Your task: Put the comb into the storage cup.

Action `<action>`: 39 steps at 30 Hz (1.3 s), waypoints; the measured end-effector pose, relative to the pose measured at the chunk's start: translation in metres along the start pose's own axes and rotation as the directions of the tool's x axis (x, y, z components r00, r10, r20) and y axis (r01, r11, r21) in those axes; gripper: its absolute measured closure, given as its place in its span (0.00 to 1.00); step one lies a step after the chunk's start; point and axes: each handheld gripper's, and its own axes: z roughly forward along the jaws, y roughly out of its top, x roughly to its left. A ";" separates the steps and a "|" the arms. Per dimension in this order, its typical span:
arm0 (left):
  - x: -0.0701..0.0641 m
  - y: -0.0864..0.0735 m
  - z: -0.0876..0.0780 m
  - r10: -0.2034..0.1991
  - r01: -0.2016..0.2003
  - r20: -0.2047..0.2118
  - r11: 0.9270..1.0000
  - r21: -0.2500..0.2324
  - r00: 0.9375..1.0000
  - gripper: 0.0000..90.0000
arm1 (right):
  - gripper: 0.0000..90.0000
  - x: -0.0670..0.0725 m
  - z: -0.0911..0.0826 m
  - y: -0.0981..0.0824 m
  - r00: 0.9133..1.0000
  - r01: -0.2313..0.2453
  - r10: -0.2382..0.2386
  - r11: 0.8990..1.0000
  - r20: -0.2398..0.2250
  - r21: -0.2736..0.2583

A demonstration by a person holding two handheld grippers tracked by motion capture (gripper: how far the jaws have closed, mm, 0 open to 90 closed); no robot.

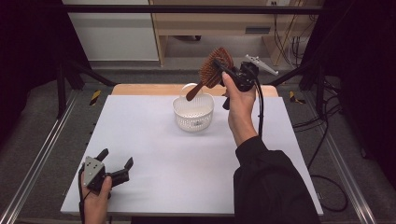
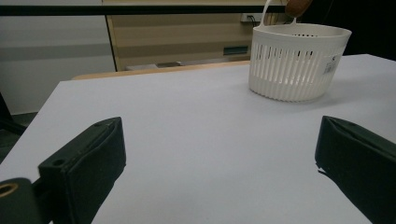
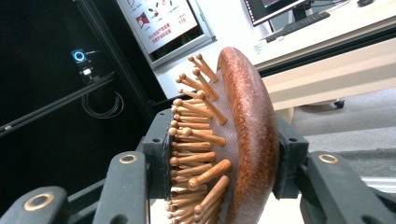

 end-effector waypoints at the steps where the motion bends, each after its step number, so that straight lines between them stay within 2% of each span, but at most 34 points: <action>1: 0.000 0.000 0.000 0.000 0.000 0.000 1.000 0.000 1.000 0.02 | 0.57 0.000 0.000 0.000 1.000 0.000 0.000 1.000 0.000 0.000; 12: -0.001 0.001 0.004 0.004 -0.004 0.005 1.000 -0.006 1.000 0.02 | 0.57 -0.006 -0.002 -0.003 1.000 0.006 -0.006 1.000 0.007 0.000; 19: 0.000 0.000 0.002 -0.003 0.003 0.005 1.000 -0.007 1.000 0.02 | 0.57 -0.011 0.000 -0.008 1.000 0.008 -0.008 1.000 0.027 0.006; 39: 0.000 0.000 0.002 0.000 0.000 0.007 1.000 -0.001 1.000 0.02 | 0.57 -0.028 0.003 -0.030 0.998 -0.024 0.023 0.999 0.051 0.028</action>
